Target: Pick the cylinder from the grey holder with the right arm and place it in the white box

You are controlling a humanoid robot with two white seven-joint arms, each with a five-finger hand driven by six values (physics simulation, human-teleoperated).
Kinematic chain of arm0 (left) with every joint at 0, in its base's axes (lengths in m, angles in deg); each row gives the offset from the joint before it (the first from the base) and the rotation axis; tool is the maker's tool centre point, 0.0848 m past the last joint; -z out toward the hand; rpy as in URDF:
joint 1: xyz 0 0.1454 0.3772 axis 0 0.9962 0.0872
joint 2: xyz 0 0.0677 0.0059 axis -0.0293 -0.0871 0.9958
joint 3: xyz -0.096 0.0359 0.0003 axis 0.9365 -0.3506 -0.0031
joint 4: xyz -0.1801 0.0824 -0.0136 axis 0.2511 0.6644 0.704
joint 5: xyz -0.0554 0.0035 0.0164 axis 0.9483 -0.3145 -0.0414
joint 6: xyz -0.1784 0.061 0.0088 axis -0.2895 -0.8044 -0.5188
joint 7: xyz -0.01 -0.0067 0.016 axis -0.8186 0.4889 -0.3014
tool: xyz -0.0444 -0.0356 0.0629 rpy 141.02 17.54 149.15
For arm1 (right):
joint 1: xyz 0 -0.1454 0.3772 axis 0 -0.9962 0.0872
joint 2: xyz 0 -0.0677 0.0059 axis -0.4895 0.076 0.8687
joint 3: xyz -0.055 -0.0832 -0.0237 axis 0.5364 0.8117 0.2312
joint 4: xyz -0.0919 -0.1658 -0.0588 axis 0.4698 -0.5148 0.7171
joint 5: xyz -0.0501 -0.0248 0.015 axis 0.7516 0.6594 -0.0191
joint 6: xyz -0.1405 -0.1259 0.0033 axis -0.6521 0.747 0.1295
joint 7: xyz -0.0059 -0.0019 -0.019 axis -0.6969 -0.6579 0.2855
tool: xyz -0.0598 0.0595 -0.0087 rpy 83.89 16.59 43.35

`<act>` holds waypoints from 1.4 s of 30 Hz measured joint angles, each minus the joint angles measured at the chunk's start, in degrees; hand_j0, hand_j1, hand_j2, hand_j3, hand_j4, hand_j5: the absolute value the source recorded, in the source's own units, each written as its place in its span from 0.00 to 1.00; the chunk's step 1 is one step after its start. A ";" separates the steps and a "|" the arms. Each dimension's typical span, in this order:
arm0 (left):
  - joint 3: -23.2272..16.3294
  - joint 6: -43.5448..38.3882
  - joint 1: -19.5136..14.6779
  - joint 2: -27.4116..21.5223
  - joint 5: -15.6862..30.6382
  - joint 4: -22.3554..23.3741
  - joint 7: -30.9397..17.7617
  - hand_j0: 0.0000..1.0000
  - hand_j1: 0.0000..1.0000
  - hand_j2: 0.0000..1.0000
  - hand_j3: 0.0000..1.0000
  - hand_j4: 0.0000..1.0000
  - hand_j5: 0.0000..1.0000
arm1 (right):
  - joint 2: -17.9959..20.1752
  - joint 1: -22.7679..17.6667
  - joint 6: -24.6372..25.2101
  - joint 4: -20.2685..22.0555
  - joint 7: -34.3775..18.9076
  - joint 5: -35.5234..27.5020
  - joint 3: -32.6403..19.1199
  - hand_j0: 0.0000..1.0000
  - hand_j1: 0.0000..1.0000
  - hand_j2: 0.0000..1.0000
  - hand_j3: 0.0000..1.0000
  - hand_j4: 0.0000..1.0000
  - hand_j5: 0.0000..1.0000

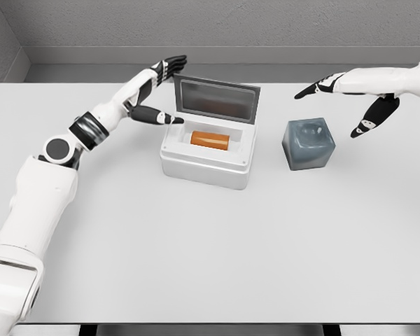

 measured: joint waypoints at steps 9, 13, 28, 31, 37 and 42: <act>-0.03 0.00 0.79 -1.11 1.29 -1.53 0.00 1.00 1.00 1.00 1.00 1.00 1.00 | 0.01 0.00 0.00 0.31 0.00 0.01 0.00 1.00 1.00 1.00 1.00 1.00 1.00; -2.27 0.00 0.97 -2.12 3.49 -3.48 0.00 1.00 1.00 1.00 1.00 1.00 1.00 | 0.05 0.00 0.00 0.47 0.00 0.03 0.00 1.00 1.00 1.00 1.00 1.00 1.00; -5.50 -0.01 1.67 -4.24 7.62 -6.82 0.00 1.00 1.00 1.00 1.00 1.00 1.00 | 0.04 -0.09 0.00 0.46 0.00 0.01 0.00 1.00 1.00 1.00 1.00 1.00 1.00; -6.02 -0.01 1.58 -4.26 7.82 -7.01 0.00 1.00 1.00 1.00 1.00 1.00 1.00 | 0.04 -0.09 0.00 0.49 0.00 0.00 0.00 1.00 1.00 1.00 1.00 1.00 1.00; -6.57 0.00 1.58 -4.20 7.81 -6.69 0.00 1.00 1.00 1.00 1.00 1.00 1.00 | 0.11 0.00 0.00 0.53 0.01 0.02 0.00 1.00 1.00 1.00 1.00 1.00 1.00; -6.64 0.00 1.58 -4.24 7.80 -6.58 0.00 1.00 1.00 1.00 1.00 1.00 1.00 | 0.13 -0.09 0.00 0.60 0.00 0.03 0.00 1.00 1.00 1.00 1.00 1.00 1.00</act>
